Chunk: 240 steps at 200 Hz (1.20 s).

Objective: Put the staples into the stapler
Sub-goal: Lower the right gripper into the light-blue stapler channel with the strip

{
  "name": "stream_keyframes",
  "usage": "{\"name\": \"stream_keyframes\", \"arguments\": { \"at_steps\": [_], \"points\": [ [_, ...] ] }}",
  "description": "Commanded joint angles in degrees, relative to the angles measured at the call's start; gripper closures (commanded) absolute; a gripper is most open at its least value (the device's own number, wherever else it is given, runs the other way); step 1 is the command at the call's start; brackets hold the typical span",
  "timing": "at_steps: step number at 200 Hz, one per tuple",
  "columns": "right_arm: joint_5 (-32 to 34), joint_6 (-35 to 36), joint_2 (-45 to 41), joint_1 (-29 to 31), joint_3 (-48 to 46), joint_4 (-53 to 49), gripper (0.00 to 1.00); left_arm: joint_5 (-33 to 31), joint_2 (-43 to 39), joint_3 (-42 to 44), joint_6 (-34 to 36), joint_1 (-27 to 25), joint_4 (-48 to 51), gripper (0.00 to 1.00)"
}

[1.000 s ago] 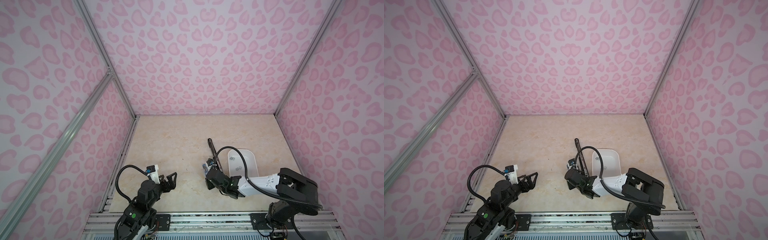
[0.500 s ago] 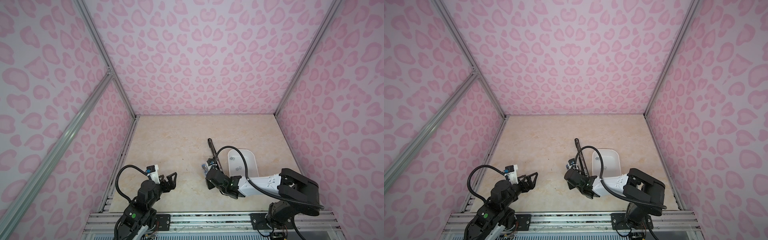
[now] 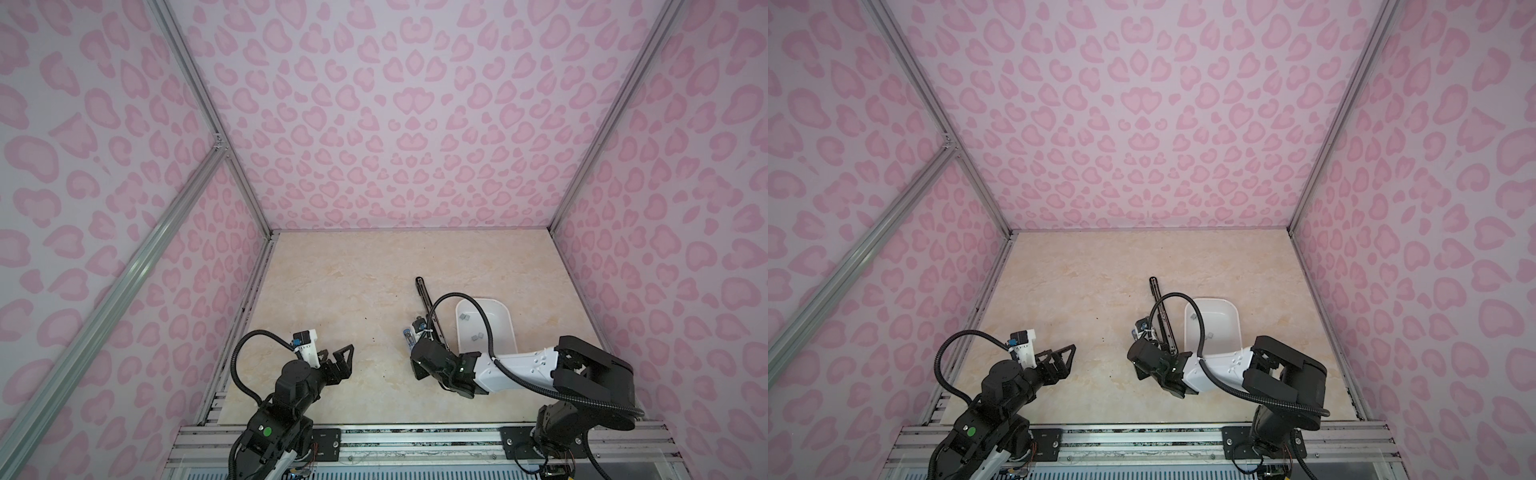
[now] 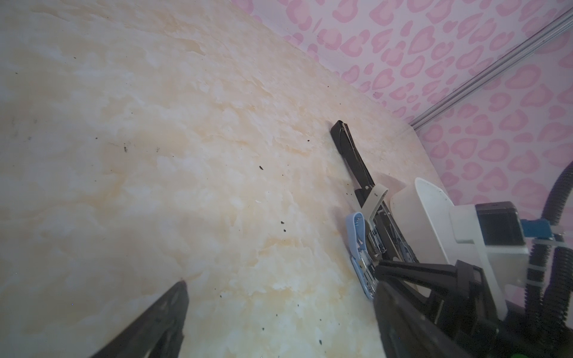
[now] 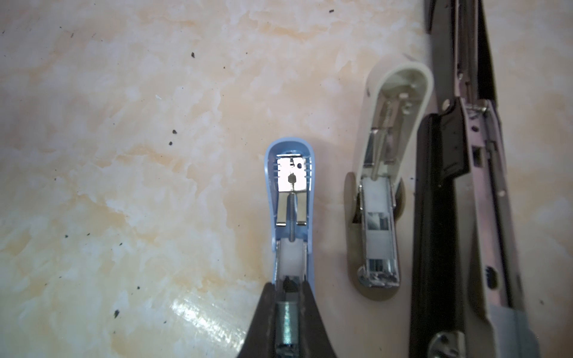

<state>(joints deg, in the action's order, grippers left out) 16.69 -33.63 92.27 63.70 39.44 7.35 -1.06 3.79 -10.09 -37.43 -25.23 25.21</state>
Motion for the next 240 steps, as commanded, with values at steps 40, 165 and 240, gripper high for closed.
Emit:
{"name": "stream_keyframes", "arguments": {
  "at_steps": [40,165,240],
  "points": [
    [1.2,-0.3,0.5,0.6,0.1,-0.6,0.89,0.2,-0.2,-0.2,-0.2,0.0,-0.2,0.06],
    [3.3,-2.8,0.2,2.4,-0.2,-4.1,0.89,0.2,-0.3,-0.2,-0.2,0.0,-0.3,0.06],
    [3.9,-2.4,-1.5,2.7,0.8,-5.5,0.77,0.0,-0.3,-0.1,-0.2,0.0,-0.2,0.06]
  ]
}}
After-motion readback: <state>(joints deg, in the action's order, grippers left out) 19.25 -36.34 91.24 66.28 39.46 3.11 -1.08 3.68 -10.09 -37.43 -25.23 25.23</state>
